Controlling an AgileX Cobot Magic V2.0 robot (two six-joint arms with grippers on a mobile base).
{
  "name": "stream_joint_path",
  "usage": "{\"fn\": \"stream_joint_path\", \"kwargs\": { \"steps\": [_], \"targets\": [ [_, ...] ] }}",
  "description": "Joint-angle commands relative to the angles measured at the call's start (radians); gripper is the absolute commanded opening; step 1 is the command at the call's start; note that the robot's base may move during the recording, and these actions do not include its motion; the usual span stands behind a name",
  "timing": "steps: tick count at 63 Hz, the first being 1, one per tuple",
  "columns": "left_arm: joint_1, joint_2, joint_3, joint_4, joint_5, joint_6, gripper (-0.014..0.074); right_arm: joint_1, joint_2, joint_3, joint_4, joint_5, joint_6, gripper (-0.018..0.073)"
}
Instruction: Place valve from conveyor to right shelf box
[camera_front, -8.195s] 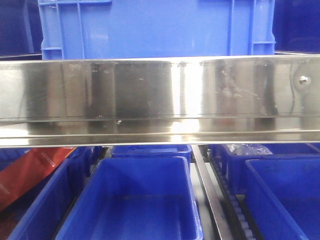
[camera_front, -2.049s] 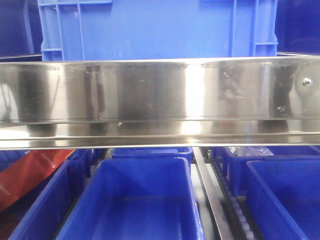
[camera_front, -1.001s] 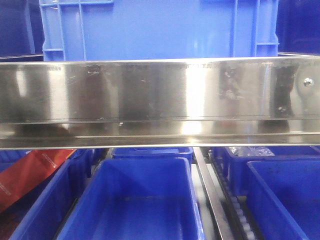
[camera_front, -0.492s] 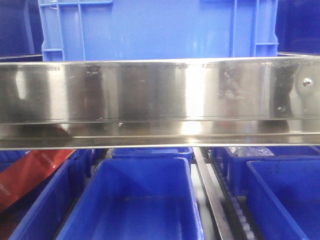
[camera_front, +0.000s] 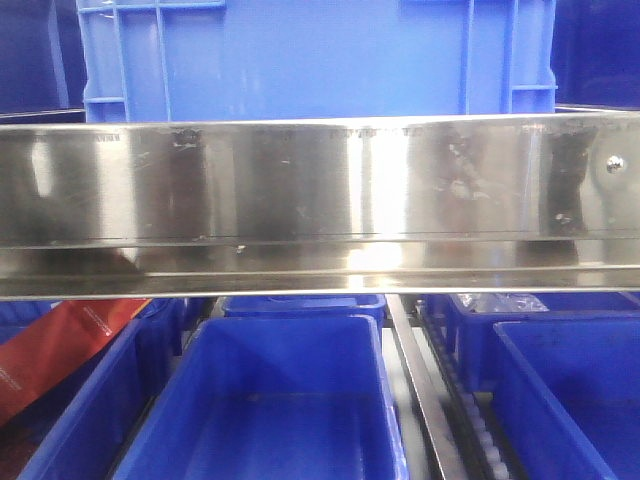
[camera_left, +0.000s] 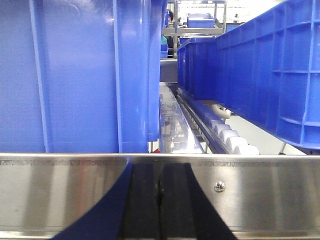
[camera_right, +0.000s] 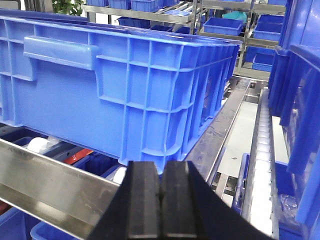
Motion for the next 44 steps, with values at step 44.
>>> {"fn": "stream_joint_path", "kwargs": {
  "steps": [44],
  "targets": [
    [0.003, -0.005, -0.002, 0.003, -0.019, -0.009, -0.0111, -0.414, -0.184, 0.247, 0.065, -0.153, -0.002, -0.0155]
  ]
}}
